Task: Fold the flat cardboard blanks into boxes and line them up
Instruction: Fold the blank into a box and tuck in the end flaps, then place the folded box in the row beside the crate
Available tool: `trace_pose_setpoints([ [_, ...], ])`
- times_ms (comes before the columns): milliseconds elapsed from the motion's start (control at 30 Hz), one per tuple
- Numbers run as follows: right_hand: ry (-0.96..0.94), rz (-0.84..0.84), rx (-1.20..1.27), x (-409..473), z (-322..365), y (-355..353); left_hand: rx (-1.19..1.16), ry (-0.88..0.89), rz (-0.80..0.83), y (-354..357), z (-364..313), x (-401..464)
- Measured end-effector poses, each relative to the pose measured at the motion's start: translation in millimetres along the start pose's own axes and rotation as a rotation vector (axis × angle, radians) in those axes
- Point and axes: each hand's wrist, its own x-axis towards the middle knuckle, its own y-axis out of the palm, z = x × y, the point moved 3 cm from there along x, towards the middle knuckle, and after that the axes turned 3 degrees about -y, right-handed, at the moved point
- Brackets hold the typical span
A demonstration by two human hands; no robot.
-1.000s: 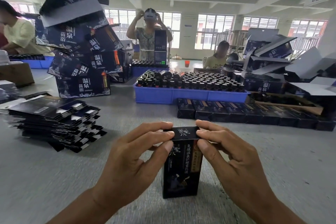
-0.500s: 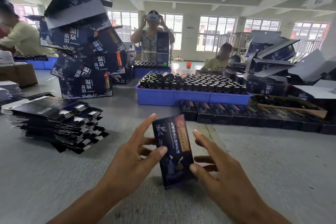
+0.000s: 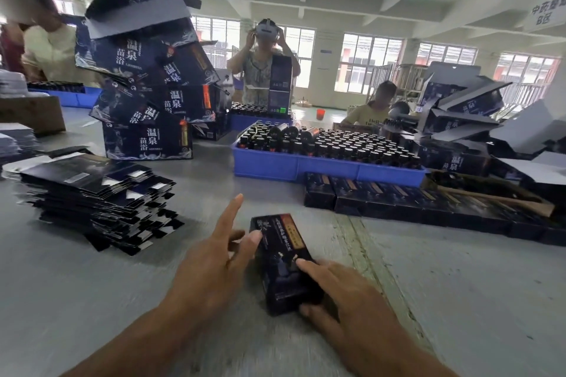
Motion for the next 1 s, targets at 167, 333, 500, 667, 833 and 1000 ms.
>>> trace_pose_setpoints([
  [167, 0.028, 0.005, -0.06, 29, -13, 11, 0.233, -0.161, -0.01, -11, 27, 12],
  [333, 0.088, -0.021, -0.214, 85, -41, 21, 0.521, -0.018, 0.011, 3, 27, 12],
  [500, 0.154, -0.049, -0.327, 141, -70, 32, 0.613, 0.013, 0.034, 7, 31, 18],
  [667, 0.195, -0.021, -0.372, 186, -90, 45, 0.595, 0.009, 0.05, 8, 24, 21],
  [833, 0.316, 0.019, -0.409, 217, -104, 47, 0.621, 0.112, 0.029, 8, 27, 26],
  [1000, 0.405, 0.028, -0.386, 227, -110, 51, 0.621, 0.033, 0.105, 11, 33, 33],
])
